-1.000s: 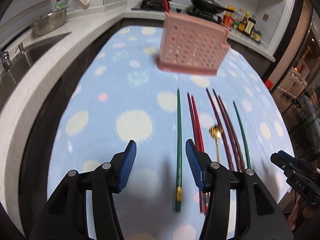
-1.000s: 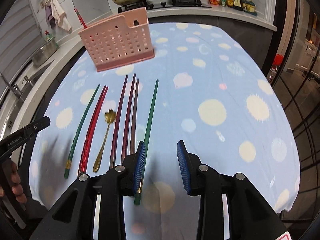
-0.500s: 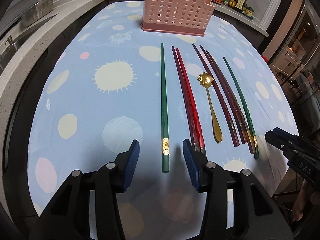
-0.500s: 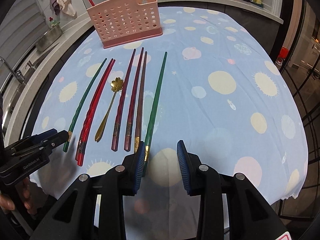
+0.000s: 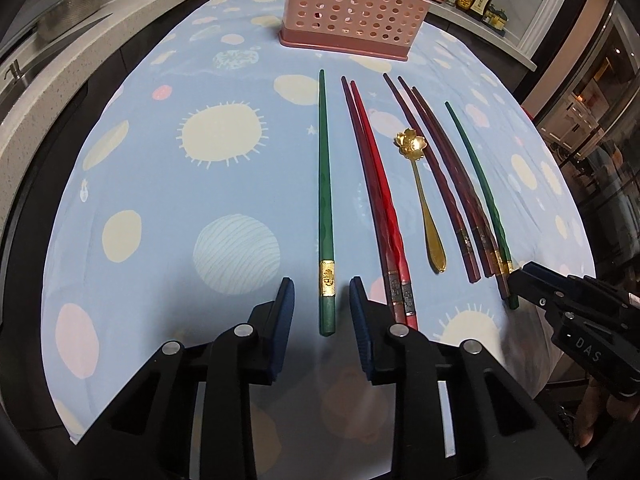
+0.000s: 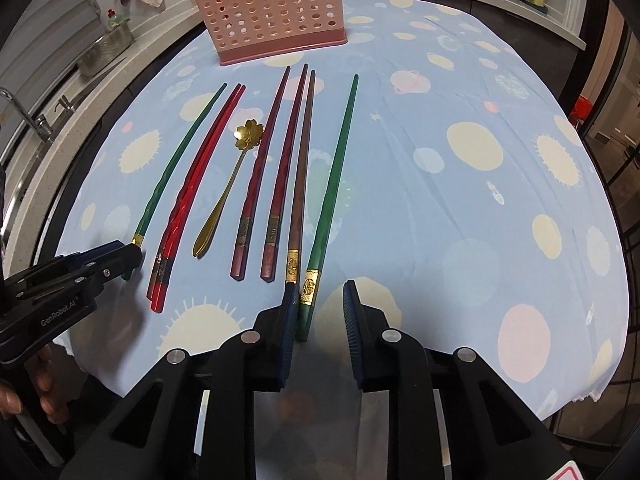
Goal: Organize utensils
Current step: 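Grasp a green chopstick with the left tool while the right tool grasps another, then release the green chopstick into the pink holder while the right tool releases its own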
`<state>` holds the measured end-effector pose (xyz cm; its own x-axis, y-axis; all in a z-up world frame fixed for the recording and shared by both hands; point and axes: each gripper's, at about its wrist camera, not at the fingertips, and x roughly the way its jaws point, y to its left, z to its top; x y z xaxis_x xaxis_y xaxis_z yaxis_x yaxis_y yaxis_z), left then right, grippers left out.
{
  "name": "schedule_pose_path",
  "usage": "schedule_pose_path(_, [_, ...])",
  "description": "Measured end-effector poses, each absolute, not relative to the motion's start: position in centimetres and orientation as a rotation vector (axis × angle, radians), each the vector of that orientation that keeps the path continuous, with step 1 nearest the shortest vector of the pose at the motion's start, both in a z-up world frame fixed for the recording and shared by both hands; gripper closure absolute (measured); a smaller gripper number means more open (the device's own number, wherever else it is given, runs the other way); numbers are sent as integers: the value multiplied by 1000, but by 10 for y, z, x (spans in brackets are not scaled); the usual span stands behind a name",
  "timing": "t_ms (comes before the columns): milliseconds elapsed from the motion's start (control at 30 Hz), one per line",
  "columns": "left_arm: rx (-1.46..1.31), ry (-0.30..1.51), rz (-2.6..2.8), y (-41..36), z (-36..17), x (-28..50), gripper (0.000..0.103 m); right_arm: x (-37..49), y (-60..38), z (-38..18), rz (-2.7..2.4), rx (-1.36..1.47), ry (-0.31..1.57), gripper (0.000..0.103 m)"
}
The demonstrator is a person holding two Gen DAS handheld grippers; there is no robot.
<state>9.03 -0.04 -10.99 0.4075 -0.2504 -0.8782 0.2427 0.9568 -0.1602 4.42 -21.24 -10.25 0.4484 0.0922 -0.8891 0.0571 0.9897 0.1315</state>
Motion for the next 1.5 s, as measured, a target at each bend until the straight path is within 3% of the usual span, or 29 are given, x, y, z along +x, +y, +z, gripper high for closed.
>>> schedule_pose_path(433, [0, 1096, -313, -2, -111, 90, 76, 46, -215, -108, 14, 147, 1120, 87])
schedule_pose_path(600, [-8, 1094, -309, -1, -112, 90, 82, 45, -216, -109, 12, 146, 1116, 94])
schedule_pose_path(867, [-6, 1094, -321, -1, -112, 91, 96, 45, -218, -107, 7, 154, 1108, 96])
schedule_pose_path(1067, [-18, 1092, -325, 0, -110, 91, 96, 42, -221, -102, 2, 162, 1090, 96])
schedule_pose_path(1500, [-57, 970, -330, 11, -51, 92, 96, 38, -237, -33, -5, 223, 915, 96])
